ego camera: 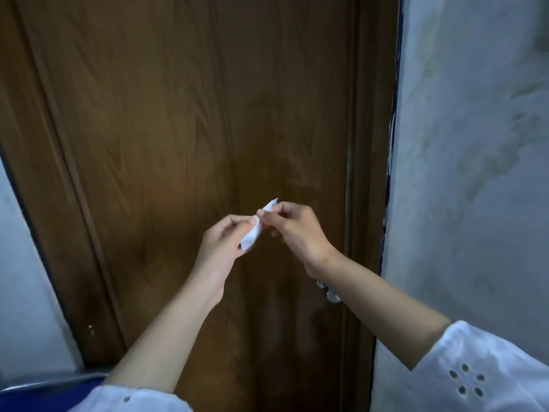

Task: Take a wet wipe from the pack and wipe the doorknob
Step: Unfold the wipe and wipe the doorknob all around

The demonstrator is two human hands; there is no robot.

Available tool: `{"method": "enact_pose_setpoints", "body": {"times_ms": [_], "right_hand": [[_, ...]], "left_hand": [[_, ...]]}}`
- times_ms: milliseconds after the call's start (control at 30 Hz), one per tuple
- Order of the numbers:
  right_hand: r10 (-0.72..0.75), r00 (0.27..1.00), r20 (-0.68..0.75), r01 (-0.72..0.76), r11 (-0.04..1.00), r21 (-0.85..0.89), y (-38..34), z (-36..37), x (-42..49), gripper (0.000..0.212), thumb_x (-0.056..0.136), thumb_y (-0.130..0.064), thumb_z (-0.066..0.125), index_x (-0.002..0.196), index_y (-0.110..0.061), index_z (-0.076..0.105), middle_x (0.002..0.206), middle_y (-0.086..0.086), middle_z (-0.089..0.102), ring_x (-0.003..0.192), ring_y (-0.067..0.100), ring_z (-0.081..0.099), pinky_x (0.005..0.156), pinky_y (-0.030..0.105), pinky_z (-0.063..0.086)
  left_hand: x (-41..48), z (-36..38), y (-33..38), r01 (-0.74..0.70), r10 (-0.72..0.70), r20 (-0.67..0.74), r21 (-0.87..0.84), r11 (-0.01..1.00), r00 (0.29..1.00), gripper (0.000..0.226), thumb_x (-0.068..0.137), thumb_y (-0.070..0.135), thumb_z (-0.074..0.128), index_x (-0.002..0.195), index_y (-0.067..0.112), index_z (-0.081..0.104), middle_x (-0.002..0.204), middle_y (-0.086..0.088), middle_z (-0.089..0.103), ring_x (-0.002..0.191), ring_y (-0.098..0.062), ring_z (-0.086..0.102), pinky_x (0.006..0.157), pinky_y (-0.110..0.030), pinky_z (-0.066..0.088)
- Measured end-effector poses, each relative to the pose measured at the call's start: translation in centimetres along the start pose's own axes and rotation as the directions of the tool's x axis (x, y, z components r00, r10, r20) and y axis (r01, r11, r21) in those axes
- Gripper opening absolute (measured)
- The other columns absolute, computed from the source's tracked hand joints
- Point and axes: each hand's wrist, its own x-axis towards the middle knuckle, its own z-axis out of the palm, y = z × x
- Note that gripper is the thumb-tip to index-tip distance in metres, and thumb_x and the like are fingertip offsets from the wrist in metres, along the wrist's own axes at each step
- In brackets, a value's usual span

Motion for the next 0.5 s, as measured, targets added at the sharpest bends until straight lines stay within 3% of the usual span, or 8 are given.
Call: {"method": "enact_pose_setpoints", "body": {"times_ms": [133, 200, 300, 400, 500], "right_hand": [[0.003, 1.000, 0.017, -0.005, 0.997, 0.080, 0.2, 0.6, -0.3, 0.019, 0.088, -0.022, 0.061, 0.087, -0.004, 0.066, 0.085, 0.007, 0.066, 0.071, 0.008, 0.058, 0.060, 0.010, 0.047], [0.005, 1.000, 0.017, -0.007, 0.993, 0.119, 0.2, 0.6, -0.2, 0.014, 0.087, -0.021, 0.062, 0.082, -0.009, 0.065, 0.087, 0.003, 0.067, 0.074, 0.008, 0.061, 0.061, 0.011, 0.048], [0.013, 1.000, 0.008, -0.014, 0.979, 0.204, 0.3, 0.4, 0.2, 0.019, 0.087, -0.017, 0.062, 0.068, -0.017, 0.060, 0.077, -0.002, 0.066, 0.073, 0.007, 0.063, 0.063, 0.015, 0.051], [0.052, 0.999, 0.015, -0.054, 0.950, 0.307, 0.5, -0.1, 0.6, 0.030, 0.085, -0.012, 0.060, 0.057, -0.018, 0.053, 0.073, -0.002, 0.065, 0.074, 0.009, 0.064, 0.061, 0.017, 0.052], [0.105, 0.993, 0.045, -0.114, 0.901, 0.419, 0.9, -0.4, 0.9, 0.030, 0.083, -0.008, 0.061, 0.056, -0.019, 0.053, 0.078, 0.001, 0.068, 0.076, 0.012, 0.066, 0.062, 0.021, 0.053]], "left_hand": [[1.0, -1.1, -0.3, 0.126, -0.127, 0.013, -0.217, 0.968, 0.992, 0.010, 0.087, 0.022, 0.059, 0.092, 0.016, 0.065, 0.111, -0.008, 0.066, 0.102, -0.019, 0.065, 0.076, -0.026, 0.053], [1.4, -1.7, -0.3, 0.198, -0.196, 0.041, -0.363, 0.911, 0.980, 0.021, 0.089, 0.020, 0.055, 0.107, 0.013, 0.060, 0.115, -0.009, 0.063, 0.102, -0.021, 0.066, 0.079, -0.030, 0.055], [1.9, -2.7, -0.3, 0.275, -0.279, 0.079, -0.547, 0.791, 0.957, 0.025, 0.092, 0.020, 0.049, 0.115, 0.011, 0.056, 0.113, -0.009, 0.067, 0.089, -0.016, 0.072, 0.068, -0.027, 0.059], [2.1, -3.1, -0.5, 0.313, -0.310, 0.099, -0.544, 0.779, 0.945, 0.024, 0.093, 0.019, 0.047, 0.115, 0.013, 0.055, 0.111, -0.006, 0.069, 0.084, -0.013, 0.072, 0.066, -0.027, 0.057], [2.0, -2.9, -0.9, 0.335, -0.331, 0.101, -0.506, 0.795, 0.938, 0.015, 0.093, 0.021, 0.048, 0.102, 0.016, 0.059, 0.101, -0.003, 0.070, 0.076, -0.011, 0.073, 0.064, -0.026, 0.057]]}}
